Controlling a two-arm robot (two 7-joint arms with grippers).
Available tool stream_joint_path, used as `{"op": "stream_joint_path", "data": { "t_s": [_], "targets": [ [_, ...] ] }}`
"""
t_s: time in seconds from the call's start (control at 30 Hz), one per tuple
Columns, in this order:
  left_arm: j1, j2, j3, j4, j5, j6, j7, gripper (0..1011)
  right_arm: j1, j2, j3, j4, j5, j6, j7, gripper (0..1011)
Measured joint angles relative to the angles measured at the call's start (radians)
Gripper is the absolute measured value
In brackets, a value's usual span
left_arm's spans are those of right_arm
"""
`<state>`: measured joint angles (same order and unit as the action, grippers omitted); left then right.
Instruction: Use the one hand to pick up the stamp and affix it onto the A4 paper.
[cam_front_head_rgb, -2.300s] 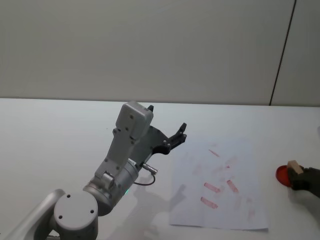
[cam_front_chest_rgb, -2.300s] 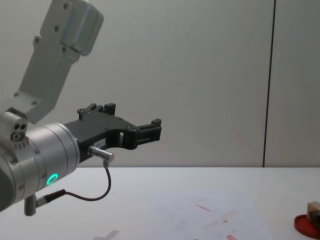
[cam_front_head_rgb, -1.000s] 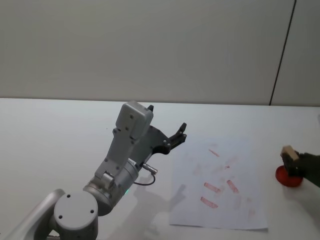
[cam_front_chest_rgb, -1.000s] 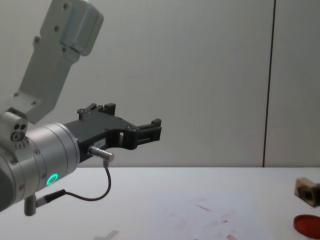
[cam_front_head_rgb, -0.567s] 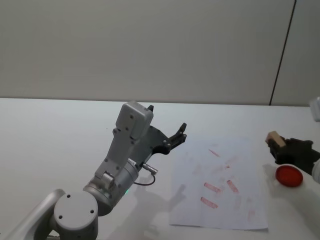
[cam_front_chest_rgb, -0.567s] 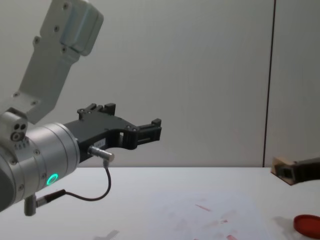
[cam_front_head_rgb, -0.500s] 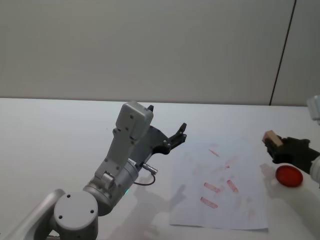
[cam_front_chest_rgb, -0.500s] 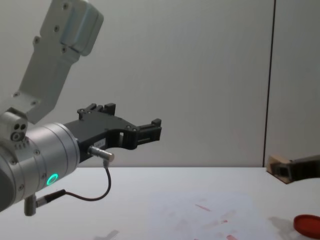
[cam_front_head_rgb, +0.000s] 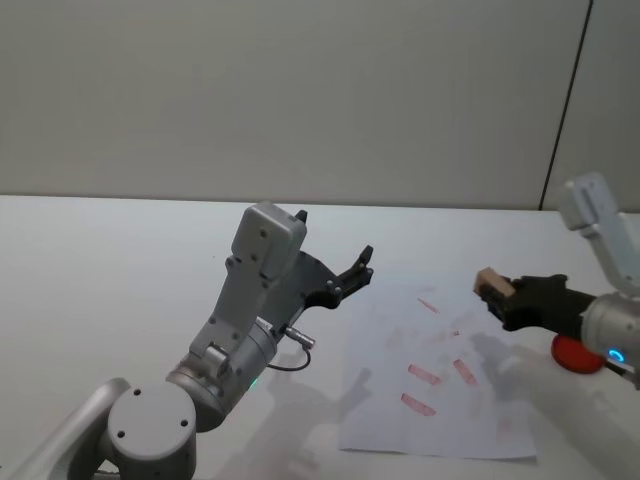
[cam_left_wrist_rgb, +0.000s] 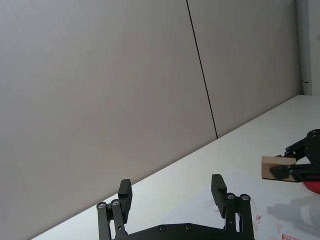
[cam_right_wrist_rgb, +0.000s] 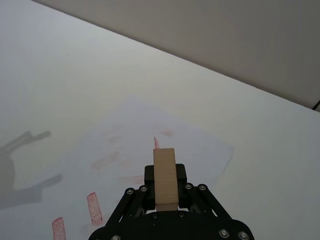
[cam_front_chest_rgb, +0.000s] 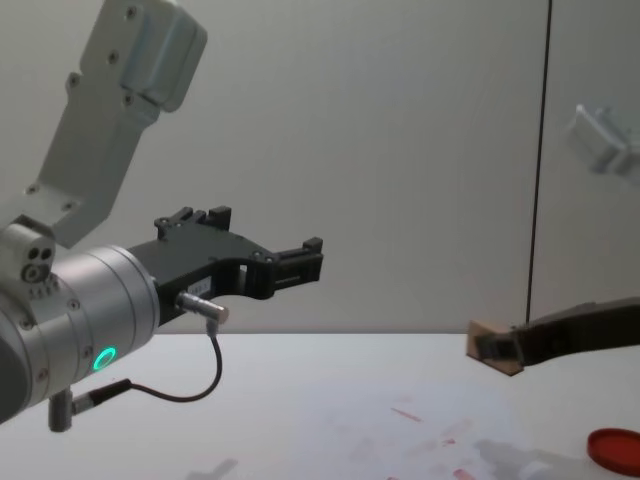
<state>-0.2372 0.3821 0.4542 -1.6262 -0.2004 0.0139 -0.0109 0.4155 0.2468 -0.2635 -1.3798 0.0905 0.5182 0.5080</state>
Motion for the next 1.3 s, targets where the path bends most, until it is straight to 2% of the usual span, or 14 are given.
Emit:
{"op": "stream_joint_path", "data": {
  "t_s": [0.2,0.53,0.9,1.3],
  "targets": [
    [0.0,0.0,0.0,0.0,0.0,0.0,0.0,1002,0.031,-0.015,-0.021,0.018,-0.04,0.02,0.038,218],
    [0.0,0.0,0.0,0.0,0.0,0.0,0.0,1002,0.054,-0.028,-0.041,0.034,-0.074,0.005,0.062,218],
    [0.0,0.0,0.0,0.0,0.0,0.0,0.0,1002,0.05,-0.027,-0.054,0.037,-0.082,-0.003,0.074,218],
    [0.0,0.0,0.0,0.0,0.0,0.0,0.0,1002,0.055,-0.034,-0.062,0.044,-0.066,0.063,0.076,218]
  ]
}}
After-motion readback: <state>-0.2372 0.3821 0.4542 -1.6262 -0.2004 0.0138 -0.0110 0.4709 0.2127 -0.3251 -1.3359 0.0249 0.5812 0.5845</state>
